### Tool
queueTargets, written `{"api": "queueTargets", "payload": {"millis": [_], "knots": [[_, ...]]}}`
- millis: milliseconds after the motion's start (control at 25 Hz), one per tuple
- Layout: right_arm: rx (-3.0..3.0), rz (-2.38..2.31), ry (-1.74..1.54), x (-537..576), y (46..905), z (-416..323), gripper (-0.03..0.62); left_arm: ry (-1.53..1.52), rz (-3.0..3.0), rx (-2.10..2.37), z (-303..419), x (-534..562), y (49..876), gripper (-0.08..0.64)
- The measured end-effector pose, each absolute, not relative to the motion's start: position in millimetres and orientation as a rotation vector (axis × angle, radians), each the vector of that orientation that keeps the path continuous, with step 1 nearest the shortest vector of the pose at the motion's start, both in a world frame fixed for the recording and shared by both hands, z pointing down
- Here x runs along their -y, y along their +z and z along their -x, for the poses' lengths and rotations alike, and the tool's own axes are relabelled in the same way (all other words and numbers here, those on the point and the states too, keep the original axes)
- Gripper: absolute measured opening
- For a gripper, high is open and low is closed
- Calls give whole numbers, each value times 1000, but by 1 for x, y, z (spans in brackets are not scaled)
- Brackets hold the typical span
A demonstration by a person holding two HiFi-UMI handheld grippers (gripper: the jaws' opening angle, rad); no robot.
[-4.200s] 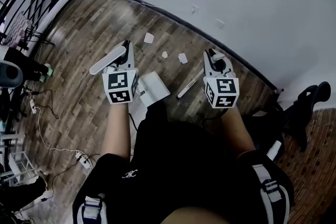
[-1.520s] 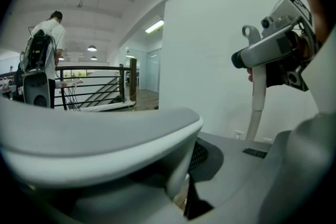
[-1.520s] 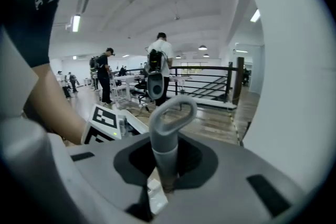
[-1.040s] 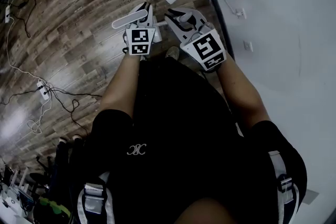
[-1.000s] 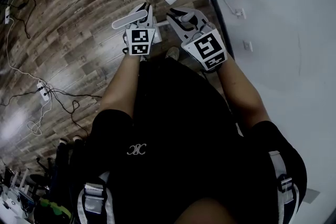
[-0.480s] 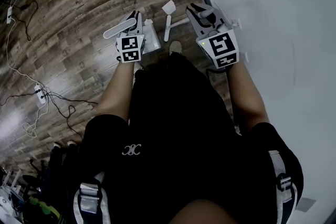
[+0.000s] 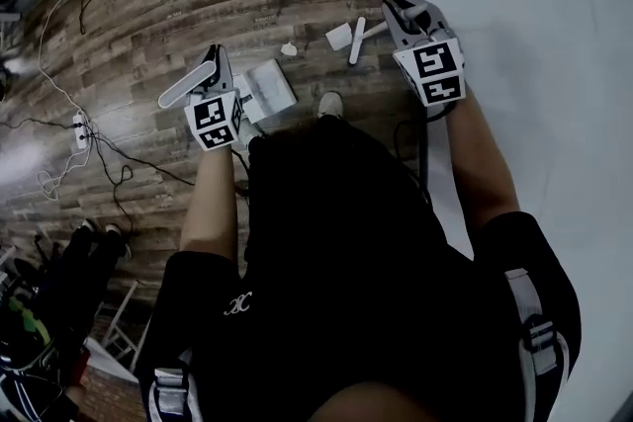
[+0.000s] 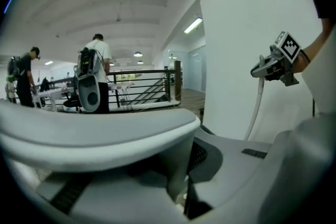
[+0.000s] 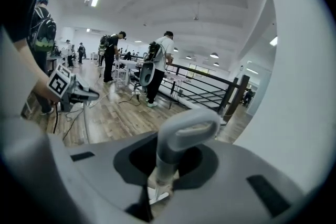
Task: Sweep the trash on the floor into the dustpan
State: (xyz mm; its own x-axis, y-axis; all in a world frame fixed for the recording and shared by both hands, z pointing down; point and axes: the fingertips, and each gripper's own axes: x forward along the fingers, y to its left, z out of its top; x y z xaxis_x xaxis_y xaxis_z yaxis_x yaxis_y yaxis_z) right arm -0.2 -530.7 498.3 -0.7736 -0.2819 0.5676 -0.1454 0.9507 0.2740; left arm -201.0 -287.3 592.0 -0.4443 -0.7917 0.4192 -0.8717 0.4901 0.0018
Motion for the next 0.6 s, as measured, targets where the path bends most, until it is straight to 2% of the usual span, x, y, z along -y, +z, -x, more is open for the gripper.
{"api": "queueTargets", "payload": {"millis": [280,600], "knots": [[2435,-99,-372,530,543,40,61,257,-1038,2531,273,239,608,29],[2520,-35,-320,462,542,131,61,175,-1015,2532,290,213,638,35]]}}
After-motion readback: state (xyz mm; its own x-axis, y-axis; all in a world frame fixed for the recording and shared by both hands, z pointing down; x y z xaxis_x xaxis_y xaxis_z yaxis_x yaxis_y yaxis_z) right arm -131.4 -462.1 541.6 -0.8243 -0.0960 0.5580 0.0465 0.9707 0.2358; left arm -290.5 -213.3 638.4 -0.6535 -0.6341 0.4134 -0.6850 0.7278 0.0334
